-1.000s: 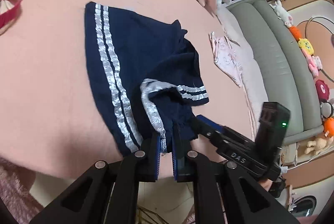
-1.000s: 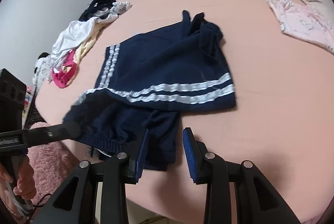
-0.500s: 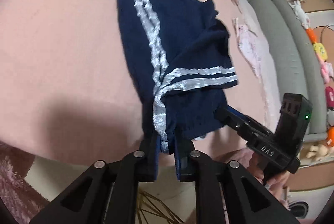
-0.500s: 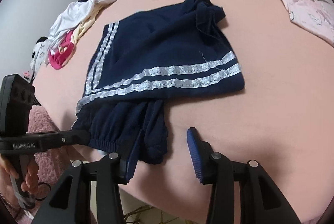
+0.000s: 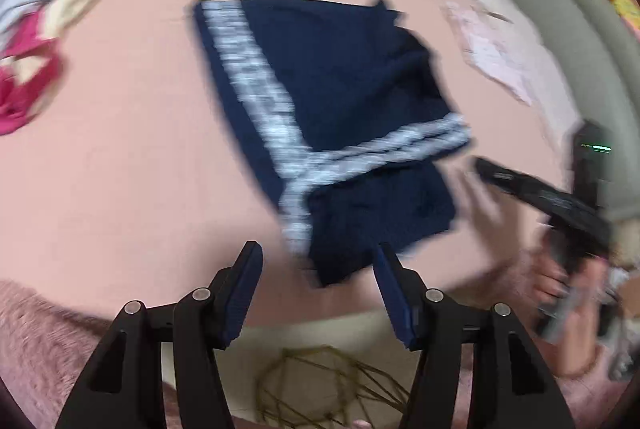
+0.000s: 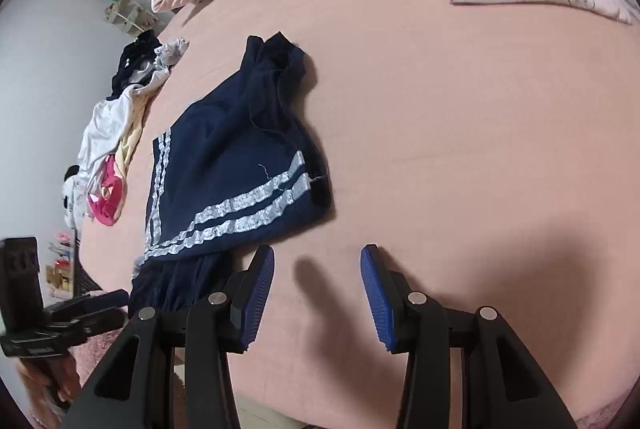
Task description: Fold clothes
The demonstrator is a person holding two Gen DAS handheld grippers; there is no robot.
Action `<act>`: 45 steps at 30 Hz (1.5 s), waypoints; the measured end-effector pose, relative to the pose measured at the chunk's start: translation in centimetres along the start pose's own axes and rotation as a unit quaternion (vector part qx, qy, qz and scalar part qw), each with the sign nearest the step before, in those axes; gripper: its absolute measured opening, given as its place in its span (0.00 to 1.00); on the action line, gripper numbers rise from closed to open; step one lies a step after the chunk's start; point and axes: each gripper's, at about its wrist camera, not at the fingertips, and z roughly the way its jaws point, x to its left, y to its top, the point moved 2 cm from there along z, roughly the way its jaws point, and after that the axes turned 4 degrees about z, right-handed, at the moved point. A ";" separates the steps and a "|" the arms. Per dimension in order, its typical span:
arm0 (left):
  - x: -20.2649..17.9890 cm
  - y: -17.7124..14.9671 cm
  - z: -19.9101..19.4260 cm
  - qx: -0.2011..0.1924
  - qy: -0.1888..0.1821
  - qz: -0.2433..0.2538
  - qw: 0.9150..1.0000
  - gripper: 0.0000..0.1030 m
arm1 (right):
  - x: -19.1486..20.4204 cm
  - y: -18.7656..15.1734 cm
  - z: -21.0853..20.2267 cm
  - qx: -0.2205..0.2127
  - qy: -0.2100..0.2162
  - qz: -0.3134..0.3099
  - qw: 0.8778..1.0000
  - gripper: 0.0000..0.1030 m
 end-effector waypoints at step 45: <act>1.7 12.3 -1.2 -0.175 -0.094 -0.001 0.980 0.04 | 1.0 4.0 -1.9 -0.036 -0.009 0.012 0.999 0.43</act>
